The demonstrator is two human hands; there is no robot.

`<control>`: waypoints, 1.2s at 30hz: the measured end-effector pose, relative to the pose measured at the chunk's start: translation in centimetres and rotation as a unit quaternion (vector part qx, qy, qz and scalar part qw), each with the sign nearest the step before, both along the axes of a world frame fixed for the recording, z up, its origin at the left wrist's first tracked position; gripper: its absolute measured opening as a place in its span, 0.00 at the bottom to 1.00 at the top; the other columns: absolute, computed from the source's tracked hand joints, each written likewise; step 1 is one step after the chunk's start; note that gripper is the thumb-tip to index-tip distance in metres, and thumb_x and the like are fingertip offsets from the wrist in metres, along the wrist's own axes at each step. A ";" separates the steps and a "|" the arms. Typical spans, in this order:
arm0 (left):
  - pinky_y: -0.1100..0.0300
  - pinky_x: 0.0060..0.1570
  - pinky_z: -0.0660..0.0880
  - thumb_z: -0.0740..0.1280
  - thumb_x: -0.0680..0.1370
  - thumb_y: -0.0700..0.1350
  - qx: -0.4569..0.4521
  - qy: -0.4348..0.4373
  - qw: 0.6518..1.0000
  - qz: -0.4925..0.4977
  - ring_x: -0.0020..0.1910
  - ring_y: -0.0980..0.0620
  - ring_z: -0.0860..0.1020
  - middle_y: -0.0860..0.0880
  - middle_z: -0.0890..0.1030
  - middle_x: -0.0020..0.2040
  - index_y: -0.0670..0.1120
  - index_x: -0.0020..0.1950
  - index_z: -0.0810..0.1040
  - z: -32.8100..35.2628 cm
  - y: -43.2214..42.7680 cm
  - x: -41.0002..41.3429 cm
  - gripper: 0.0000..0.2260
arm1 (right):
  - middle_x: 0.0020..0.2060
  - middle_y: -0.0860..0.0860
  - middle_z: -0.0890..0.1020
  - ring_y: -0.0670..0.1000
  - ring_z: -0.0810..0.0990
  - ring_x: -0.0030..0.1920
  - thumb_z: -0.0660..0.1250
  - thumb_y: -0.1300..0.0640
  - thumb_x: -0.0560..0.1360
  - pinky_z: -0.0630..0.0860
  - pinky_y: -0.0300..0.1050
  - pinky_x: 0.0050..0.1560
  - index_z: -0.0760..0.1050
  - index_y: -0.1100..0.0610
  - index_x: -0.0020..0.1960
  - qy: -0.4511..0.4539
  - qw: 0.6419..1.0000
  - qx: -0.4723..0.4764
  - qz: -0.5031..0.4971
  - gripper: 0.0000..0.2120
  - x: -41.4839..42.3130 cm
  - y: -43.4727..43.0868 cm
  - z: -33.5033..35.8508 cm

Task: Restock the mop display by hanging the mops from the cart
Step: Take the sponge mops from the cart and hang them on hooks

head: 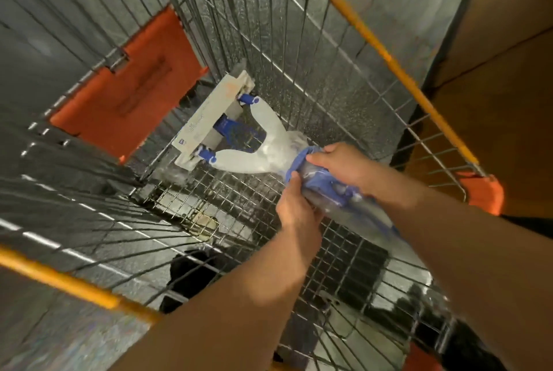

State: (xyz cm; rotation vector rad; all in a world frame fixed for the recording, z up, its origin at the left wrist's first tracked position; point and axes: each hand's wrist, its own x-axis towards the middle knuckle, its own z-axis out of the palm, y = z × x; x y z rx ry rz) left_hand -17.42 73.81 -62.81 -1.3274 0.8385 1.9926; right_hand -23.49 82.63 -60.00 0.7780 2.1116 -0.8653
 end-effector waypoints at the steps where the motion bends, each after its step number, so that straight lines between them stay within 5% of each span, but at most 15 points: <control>1: 0.56 0.42 0.79 0.62 0.81 0.50 0.010 0.004 1.000 0.007 0.45 0.47 0.82 0.44 0.84 0.47 0.43 0.54 0.79 1.0 -0.1 -0.1 0.12 | 0.54 0.60 0.79 0.57 0.78 0.53 0.64 0.50 0.78 0.70 0.44 0.49 0.73 0.65 0.63 0.010 1.000 0.007 0.010 0.22 0.0 -0.2 1.2; 5: 0.51 0.49 0.79 0.64 0.80 0.50 0.020 0.035 0.999 0.019 0.43 0.46 0.82 0.46 0.83 0.43 0.45 0.48 0.78 5.3 -1.0 0.0 0.09 | 0.60 0.62 0.78 0.61 0.77 0.59 0.65 0.47 0.76 0.73 0.49 0.54 0.73 0.64 0.64 0.068 0.997 0.018 0.016 0.24 0.7 -1.2 5.2; 7: 0.47 0.55 0.78 0.65 0.79 0.51 0.022 0.062 0.998 0.023 0.49 0.43 0.82 0.43 0.84 0.49 0.44 0.54 0.79 6.9 -1.6 0.2 0.12 | 0.49 0.62 0.80 0.60 0.79 0.50 0.65 0.49 0.77 0.73 0.49 0.46 0.77 0.64 0.51 0.099 0.994 0.017 0.029 0.17 1.0 -1.9 7.5; 9: 0.51 0.48 0.80 0.67 0.78 0.52 0.002 0.086 0.996 0.017 0.49 0.43 0.82 0.43 0.84 0.51 0.42 0.57 0.79 8.6 -2.3 0.4 0.14 | 0.40 0.59 0.79 0.57 0.77 0.42 0.64 0.50 0.77 0.70 0.47 0.40 0.77 0.62 0.44 0.135 0.990 0.022 0.031 0.14 1.6 -2.7 10.0; 15: 0.48 0.54 0.78 0.67 0.78 0.48 -0.035 0.164 0.986 0.008 0.49 0.42 0.82 0.40 0.83 0.48 0.42 0.45 0.80 15.4 -4.6 0.6 0.09 | 0.32 0.56 0.75 0.54 0.73 0.36 0.64 0.52 0.78 0.69 0.50 0.39 0.69 0.56 0.31 0.221 0.975 0.032 0.015 0.18 3.1 -4.8 17.0; 19: 0.56 0.42 0.76 0.67 0.78 0.44 -0.009 0.205 0.979 0.005 0.39 0.46 0.80 0.44 0.81 0.40 0.44 0.40 0.78 19.4 -6.0 0.3 0.08 | 0.31 0.58 0.74 0.54 0.72 0.34 0.63 0.54 0.78 0.65 0.47 0.37 0.67 0.57 0.30 0.263 0.964 0.038 -0.005 0.19 3.6 -6.2 21.3; 27: 0.52 0.47 0.77 0.67 0.78 0.42 0.015 0.354 0.931 -0.086 0.42 0.45 0.81 0.43 0.82 0.40 0.40 0.46 0.81 27.0 -9.3 -1.6 0.06 | 0.28 0.54 0.70 0.53 0.69 0.33 0.63 0.53 0.79 0.64 0.47 0.41 0.65 0.56 0.29 0.382 0.910 0.090 -0.132 0.21 5.2 -9.6 29.3; 31: 0.54 0.45 0.76 0.66 0.79 0.43 0.048 0.422 0.890 -0.166 0.39 0.47 0.80 0.45 0.82 0.40 0.43 0.42 0.80 30.3 -10.2 -1.6 0.08 | 0.40 0.63 0.82 0.62 0.80 0.45 0.65 0.50 0.76 0.75 0.55 0.50 0.78 0.62 0.38 0.450 0.851 0.105 -0.252 0.17 7.5 -10.8 31.6; 36: 0.53 0.44 0.77 0.66 0.79 0.43 0.111 0.473 0.835 -0.258 0.39 0.47 0.80 0.43 0.82 0.41 0.43 0.43 0.80 34.4 -9.7 1.7 0.07 | 0.43 0.58 0.84 0.59 0.82 0.48 0.62 0.47 0.78 0.76 0.60 0.54 0.81 0.60 0.44 0.492 0.775 0.160 -0.363 0.17 13.2 -12.5 35.0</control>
